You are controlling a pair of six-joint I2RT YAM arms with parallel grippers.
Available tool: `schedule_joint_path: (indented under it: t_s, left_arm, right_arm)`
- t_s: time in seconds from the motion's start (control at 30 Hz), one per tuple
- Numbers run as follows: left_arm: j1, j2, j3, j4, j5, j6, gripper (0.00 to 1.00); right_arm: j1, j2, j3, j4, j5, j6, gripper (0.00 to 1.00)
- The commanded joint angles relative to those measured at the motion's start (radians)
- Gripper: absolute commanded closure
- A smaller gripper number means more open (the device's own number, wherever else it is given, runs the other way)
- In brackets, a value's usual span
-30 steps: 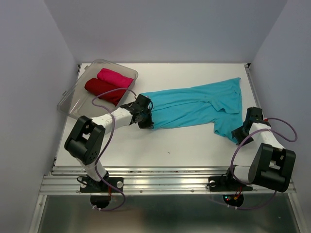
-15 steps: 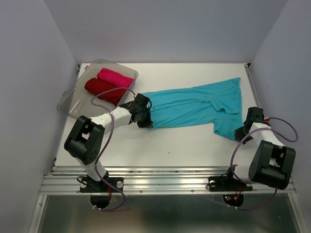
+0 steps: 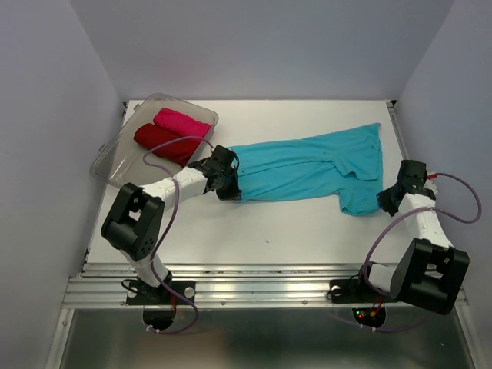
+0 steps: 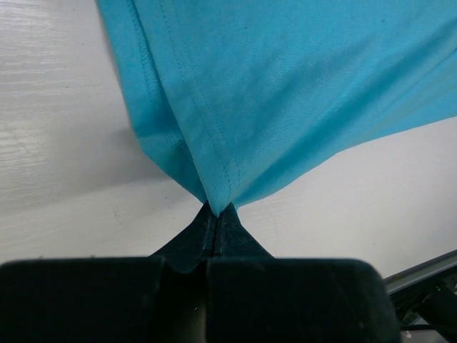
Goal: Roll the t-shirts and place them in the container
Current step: Fold the T-shirt at the center of the board.
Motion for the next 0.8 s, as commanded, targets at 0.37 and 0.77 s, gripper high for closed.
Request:
schedule_joint_path:
  t_s: [0.37, 0.77]
  left_arm:
    - [0.057, 0.004, 0.119, -0.056, 0.023, 0.046, 1.0]
    - [0.082, 0.059, 0.176, -0.076, 0.037, 0.049, 1.0]
  right_arm:
    - [-0.007, 0.102, 0.346, 0.037, -0.031, -0.033, 0.99]
    - [-0.007, 0.24, 0.493, 0.118, -0.097, -0.044, 0.99]
